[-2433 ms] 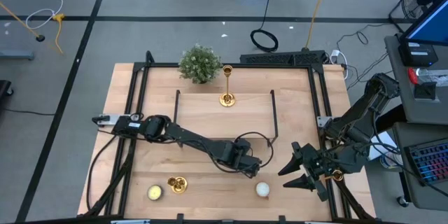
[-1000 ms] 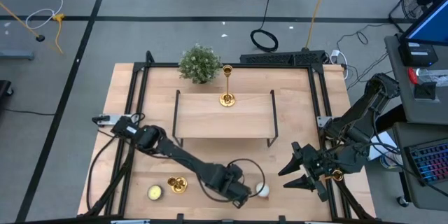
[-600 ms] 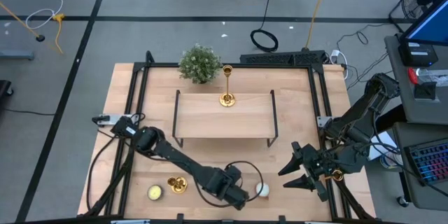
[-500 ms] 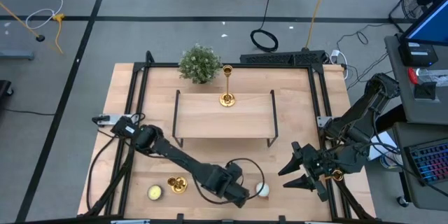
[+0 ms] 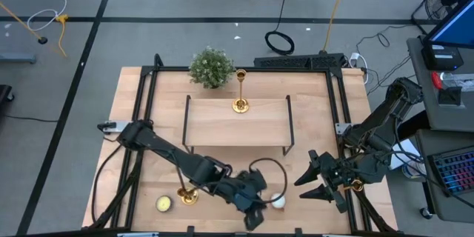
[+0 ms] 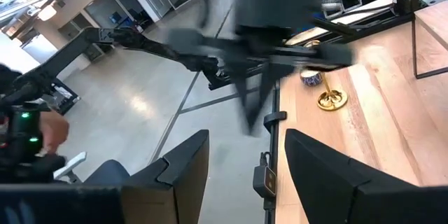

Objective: Stock candles and holders on shelf
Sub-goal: Put the blue scented candle on the shelf

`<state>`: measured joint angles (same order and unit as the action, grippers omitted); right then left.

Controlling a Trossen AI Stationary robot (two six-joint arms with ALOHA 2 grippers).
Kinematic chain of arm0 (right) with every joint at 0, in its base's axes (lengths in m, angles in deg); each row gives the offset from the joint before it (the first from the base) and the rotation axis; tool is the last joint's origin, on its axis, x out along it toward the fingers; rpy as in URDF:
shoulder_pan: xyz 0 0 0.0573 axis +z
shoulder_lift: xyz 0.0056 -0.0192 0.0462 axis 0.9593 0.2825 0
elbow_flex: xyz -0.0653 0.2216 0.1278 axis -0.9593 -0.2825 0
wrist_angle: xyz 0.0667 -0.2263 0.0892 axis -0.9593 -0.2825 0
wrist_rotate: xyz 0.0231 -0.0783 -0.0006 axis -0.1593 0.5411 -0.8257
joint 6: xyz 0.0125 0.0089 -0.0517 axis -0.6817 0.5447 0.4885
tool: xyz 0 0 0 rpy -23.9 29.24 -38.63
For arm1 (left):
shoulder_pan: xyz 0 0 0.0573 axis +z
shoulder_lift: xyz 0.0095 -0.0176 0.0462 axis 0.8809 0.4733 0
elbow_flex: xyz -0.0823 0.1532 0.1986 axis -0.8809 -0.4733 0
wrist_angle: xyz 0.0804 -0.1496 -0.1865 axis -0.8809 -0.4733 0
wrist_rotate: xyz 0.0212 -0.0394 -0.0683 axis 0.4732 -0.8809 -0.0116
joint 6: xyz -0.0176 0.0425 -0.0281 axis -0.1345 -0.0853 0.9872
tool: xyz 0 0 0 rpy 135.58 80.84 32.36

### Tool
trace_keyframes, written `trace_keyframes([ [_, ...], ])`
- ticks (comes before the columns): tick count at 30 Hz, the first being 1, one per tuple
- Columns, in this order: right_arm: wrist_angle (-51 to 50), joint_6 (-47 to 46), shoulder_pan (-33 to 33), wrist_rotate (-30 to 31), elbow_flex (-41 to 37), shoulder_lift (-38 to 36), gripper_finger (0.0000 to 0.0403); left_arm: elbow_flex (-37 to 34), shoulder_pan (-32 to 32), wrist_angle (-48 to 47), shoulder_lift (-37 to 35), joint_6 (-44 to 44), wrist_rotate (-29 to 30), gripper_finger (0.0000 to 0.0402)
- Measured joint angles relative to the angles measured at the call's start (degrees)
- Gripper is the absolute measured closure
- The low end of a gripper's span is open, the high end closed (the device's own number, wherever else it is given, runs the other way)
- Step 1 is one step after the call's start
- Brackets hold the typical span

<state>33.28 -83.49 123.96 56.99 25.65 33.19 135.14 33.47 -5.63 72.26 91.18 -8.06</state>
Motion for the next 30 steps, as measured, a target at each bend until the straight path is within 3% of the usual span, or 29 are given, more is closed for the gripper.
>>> trace_keyframes([
  [5, -0.12, 0.0, -0.02, 0.86, 0.0, 0.0, 0.0216, 0.02, -0.34, 2.26, -0.95, -8.38, -11.61, 0.0381],
  [8, -0.58, -1.16, -0.01, 3.17, 0.0, 0.0, 0.0216, 0.02, -0.41, -5.16, -0.99, -13.35, -16.87, 0.037],
  [11, -0.58, -3.96, -0.02, 5.52, 0.0, 0.0, 0.0216, 0.0, -1.14, -15.67, -0.86, -19.97, -19.44, 0.0332],
  [14, -0.93, -6.06, -0.02, 7.73, 0.0, 0.0, 0.0216, 0.0, -2.39, -22.99, -0.86, -29.88, -17.05, 0.0269],
  [20, 0.04, -9.45, -0.02, 10.9, -2.09, -0.02, 0.0216, 0.0, -3.17, -25.94, -0.11, -37.73, 0.07, 0.0117],
  [25, 3.18, -11.91, -0.15, 10.87, -5.78, -0.02, 0.0216, 0.0, -2.99, -26.41, 1.61, -31.0, 5.91, 0.0023],
  [27, 7.63, -11.51, -0.28, 10.75, -8.09, 0.0, 0.0216, -0.02, -3.01, -27.41, 1.74, -26.81, 6.32, 0.0007],
  [30, 14.41, -9.98, -1.68, 10.04, -10.58, 1.42, 0.0214, -0.02, -2.83, -27.96, 2.35, -20.13, 6.47, 0.0015],
])
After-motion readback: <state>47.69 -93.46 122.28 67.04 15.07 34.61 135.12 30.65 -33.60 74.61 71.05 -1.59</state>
